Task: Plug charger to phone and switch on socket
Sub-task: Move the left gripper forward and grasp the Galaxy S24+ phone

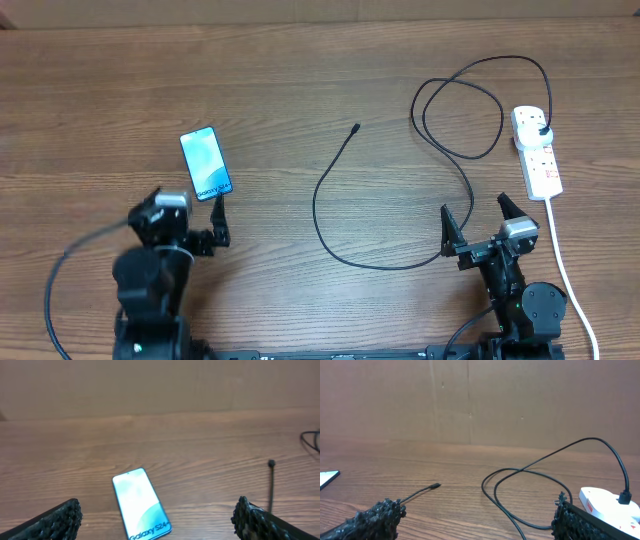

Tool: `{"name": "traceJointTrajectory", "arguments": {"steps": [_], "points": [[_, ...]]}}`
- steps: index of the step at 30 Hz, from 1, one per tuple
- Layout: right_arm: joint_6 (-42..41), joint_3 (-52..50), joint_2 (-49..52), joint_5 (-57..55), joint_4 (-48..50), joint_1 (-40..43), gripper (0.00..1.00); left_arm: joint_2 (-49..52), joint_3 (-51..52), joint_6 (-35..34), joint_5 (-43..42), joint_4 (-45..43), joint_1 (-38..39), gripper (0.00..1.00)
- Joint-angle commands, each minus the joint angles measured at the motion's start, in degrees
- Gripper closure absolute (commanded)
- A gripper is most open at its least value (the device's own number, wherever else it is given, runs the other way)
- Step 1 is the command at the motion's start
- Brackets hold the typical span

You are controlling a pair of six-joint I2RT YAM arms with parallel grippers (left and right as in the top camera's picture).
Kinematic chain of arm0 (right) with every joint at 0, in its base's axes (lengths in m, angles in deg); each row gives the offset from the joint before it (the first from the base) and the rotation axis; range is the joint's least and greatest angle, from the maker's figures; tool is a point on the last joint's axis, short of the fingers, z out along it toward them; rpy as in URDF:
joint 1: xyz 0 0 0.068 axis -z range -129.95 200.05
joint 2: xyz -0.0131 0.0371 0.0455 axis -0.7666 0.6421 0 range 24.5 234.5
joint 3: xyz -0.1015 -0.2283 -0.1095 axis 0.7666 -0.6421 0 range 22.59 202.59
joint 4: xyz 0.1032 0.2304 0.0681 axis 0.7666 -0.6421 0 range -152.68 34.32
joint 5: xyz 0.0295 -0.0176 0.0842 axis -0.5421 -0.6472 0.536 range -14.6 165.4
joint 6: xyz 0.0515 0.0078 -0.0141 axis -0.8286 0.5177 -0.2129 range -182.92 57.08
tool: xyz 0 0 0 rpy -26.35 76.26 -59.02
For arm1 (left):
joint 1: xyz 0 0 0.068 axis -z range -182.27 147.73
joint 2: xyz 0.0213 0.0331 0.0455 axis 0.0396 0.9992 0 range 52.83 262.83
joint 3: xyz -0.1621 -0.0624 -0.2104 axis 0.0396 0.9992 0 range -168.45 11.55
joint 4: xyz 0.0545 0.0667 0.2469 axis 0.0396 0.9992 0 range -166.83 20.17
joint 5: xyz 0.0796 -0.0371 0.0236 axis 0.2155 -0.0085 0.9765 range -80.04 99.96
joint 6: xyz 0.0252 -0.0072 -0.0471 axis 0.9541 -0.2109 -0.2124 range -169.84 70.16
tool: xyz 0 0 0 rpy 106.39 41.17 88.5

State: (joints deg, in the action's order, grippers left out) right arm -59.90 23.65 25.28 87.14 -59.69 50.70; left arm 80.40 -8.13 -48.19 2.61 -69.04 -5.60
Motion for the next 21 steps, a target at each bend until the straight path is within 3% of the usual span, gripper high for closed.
{"name": "traceJointTrajectory", "arguments": {"steps": [1, 10, 21], "points": [[-0.24, -0.61, -0.55, -0.15, 0.26, -0.44, 0.00, 6.05, -7.06, -0.55, -4.22, 2.34, 0.37, 0.00], [-0.24, -0.61, -0.55, -0.15, 0.26, -0.44, 0.00, 20.46, -25.90, -0.55, -7.63, 16.55, 0.37, 0.00], [-0.24, -0.61, -0.55, -0.15, 0.26, -0.44, 0.00, 26.97, -38.80, -0.52, -7.74, 28.89, 0.37, 0.00]]}}
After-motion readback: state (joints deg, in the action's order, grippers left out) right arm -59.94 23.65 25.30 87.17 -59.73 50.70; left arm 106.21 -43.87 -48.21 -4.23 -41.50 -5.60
